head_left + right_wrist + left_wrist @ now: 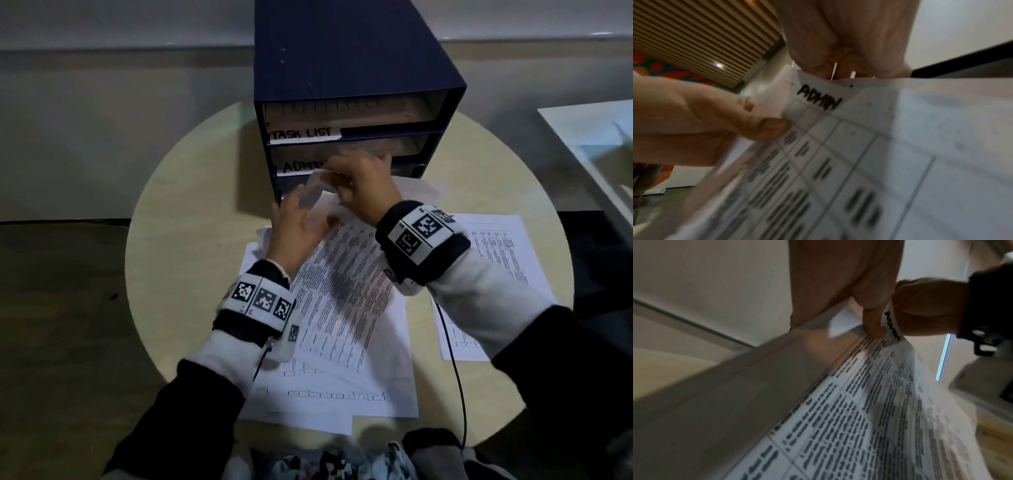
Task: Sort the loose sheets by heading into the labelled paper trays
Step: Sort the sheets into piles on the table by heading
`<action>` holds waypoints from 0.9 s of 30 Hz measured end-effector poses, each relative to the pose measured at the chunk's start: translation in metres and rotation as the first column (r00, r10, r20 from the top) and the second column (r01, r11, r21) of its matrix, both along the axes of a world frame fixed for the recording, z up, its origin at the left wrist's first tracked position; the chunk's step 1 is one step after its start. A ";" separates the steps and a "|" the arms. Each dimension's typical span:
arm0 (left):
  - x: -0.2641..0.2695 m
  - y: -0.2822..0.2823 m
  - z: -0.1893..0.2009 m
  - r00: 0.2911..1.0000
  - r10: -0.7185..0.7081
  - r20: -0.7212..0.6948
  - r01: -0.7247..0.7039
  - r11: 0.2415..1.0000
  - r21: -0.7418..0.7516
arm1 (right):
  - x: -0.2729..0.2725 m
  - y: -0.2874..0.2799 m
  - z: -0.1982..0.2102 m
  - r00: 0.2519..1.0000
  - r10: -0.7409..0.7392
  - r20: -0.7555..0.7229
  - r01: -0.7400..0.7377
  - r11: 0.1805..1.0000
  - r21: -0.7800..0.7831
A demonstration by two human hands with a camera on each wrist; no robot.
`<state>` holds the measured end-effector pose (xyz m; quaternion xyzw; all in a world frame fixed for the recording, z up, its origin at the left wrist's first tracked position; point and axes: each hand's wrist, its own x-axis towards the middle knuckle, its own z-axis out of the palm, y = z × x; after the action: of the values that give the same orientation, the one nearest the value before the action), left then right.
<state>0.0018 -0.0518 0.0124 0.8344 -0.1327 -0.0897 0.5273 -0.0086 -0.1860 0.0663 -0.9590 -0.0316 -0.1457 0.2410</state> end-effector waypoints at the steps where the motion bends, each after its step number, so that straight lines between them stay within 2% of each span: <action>1: 0.001 -0.002 0.010 0.999 -0.020 0.047 0.020 1.000 0.000 | -0.001 0.002 0.003 1.000 0.012 0.004 -0.012 1.000 0.007; 3: 0.004 -0.004 0.025 0.994 -0.032 0.106 0.040 0.997 -0.070 | -0.005 0.004 0.005 0.998 0.019 0.068 -0.024 0.998 0.066; 5: 0.006 -0.006 0.038 0.995 0.019 0.100 -0.004 0.988 -0.155 | -0.009 -0.001 0.006 0.985 -0.057 0.165 0.030 0.987 0.159; 8: 0.012 -0.006 0.058 0.990 0.094 0.107 -0.066 0.968 -0.244 | -0.014 -0.019 0.003 0.887 -0.356 0.295 0.287 0.924 0.251; 10: 0.014 -0.004 0.074 0.987 0.086 0.138 -0.040 0.951 -0.305 | -0.021 -0.033 0.005 0.809 -0.520 0.273 0.427 0.840 0.335; 12: 0.015 0.000 0.084 0.987 0.068 0.147 -0.009 0.930 -0.368 | -0.026 -0.043 0.005 0.768 -0.601 0.220 0.480 0.768 0.423; 13: 0.016 0.001 0.087 0.989 0.053 0.136 0.006 0.916 -0.402 | -0.027 -0.047 0.003 0.767 -0.602 0.220 0.457 0.755 0.471; 15: 0.017 0.001 0.091 0.992 0.034 0.125 0.025 0.896 -0.444 | -0.026 -0.052 0.000 0.811 -0.527 0.253 0.263 0.716 0.647; 17: 0.017 0.000 0.091 0.990 0.042 0.132 0.024 0.886 -0.462 | -0.025 -0.055 -0.002 0.867 -0.451 0.215 0.063 0.525 0.849; 18: 0.015 -0.001 0.091 0.987 0.063 0.145 0.013 0.882 -0.471 | -0.025 -0.058 -0.001 0.879 -0.435 0.193 0.018 0.436 0.900; 19: 0.014 0.000 0.091 0.983 0.086 0.161 0.003 0.876 -0.483 | -0.027 -0.059 0.001 0.878 -0.444 0.180 0.010 0.392 0.920; 20: 0.013 0.001 0.089 0.979 0.106 0.174 -0.006 0.869 -0.495 | -0.028 -0.061 0.002 0.865 -0.463 0.192 0.007 0.394 0.919; 24: 0.012 0.005 0.087 0.964 0.116 0.238 0.026 0.853 -0.522 | -0.034 -0.065 0.011 0.799 -0.497 0.339 -0.068 0.485 0.872; 27: 0.014 0.004 0.086 0.953 0.183 0.241 -0.039 0.864 -0.501 | -0.036 -0.062 0.019 0.763 -0.499 0.411 -0.089 0.549 0.831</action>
<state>0.0156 -0.0478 0.0984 0.6835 -0.1756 0.0969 0.7018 -0.0447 -0.2485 0.0851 -0.6324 0.0835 -0.4718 0.6087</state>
